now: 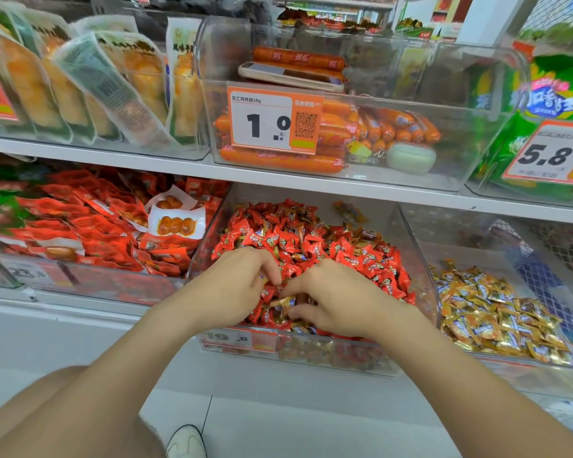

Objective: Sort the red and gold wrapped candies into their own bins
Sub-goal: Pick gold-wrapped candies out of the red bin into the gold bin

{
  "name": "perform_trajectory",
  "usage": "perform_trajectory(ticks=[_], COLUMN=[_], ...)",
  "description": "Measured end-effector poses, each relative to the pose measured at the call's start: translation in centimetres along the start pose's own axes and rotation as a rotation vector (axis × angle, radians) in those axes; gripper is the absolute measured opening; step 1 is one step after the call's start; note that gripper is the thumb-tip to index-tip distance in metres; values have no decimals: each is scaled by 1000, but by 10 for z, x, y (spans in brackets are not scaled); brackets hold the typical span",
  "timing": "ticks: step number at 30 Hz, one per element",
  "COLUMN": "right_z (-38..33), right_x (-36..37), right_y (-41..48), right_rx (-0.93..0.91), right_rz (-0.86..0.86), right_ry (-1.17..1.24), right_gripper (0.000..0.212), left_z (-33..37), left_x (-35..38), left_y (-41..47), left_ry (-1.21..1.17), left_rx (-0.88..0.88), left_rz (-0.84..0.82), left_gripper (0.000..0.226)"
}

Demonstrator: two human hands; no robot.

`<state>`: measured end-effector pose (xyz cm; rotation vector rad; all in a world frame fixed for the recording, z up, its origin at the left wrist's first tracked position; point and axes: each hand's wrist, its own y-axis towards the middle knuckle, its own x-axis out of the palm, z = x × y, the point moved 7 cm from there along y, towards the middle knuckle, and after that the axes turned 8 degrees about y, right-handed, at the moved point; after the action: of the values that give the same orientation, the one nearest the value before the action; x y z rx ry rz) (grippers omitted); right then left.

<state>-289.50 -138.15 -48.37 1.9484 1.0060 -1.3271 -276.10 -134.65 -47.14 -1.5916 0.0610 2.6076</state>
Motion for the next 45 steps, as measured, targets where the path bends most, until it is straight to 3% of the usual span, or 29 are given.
perform_trajectory(ticks=[3, 7, 10, 13, 19, 23, 27, 31, 34, 36, 39, 42, 45], right_z=[10, 26, 31, 35, 49, 54, 83, 139, 177, 193, 196, 190, 185], right_x=[-25, -41, -40, -43, -63, -80, -100, -106, -98, -86, -79, -88, -97], right_y=[-11, -31, -39, -45, -63, -82, -122, -173, -208, -224, -242, -264, -278], right_rx=[71, 168, 198, 207, 252, 247, 391, 623, 757, 765, 729, 734, 740], right_rz=[107, 165, 123, 151, 365, 476, 633, 702, 625, 511, 382, 395, 445], right_ry=[166, 227, 292, 368, 323, 484, 526, 352, 122, 170, 270, 387, 399], right_gripper=[9, 15, 12, 13, 25, 36, 35, 30, 29, 18, 38, 64, 65], left_z=[6, 16, 27, 35, 33, 57, 91, 145, 198, 231, 260, 270, 280], left_x=[-1, 9, 19, 17, 22, 20, 38, 58, 76, 87, 112, 142, 148], left_y=[4, 10, 12, 17, 20, 17, 12, 11, 19, 36, 70, 96, 92], left_ry=[27, 57, 37, -43, 113, -129, -358, -443, -592, -446, -238, -103, 34], left_rx=[19, 81, 162, 179, 131, 120, 95, 163, 202, 256, 250, 213, 351], left_rz=[26, 46, -7, 24, 8, 104, 22, -94, -203, -160, -58, -135, -138], left_gripper=[30, 7, 29, 20, 30, 28, 29, 27, 25, 25, 20, 34, 30])
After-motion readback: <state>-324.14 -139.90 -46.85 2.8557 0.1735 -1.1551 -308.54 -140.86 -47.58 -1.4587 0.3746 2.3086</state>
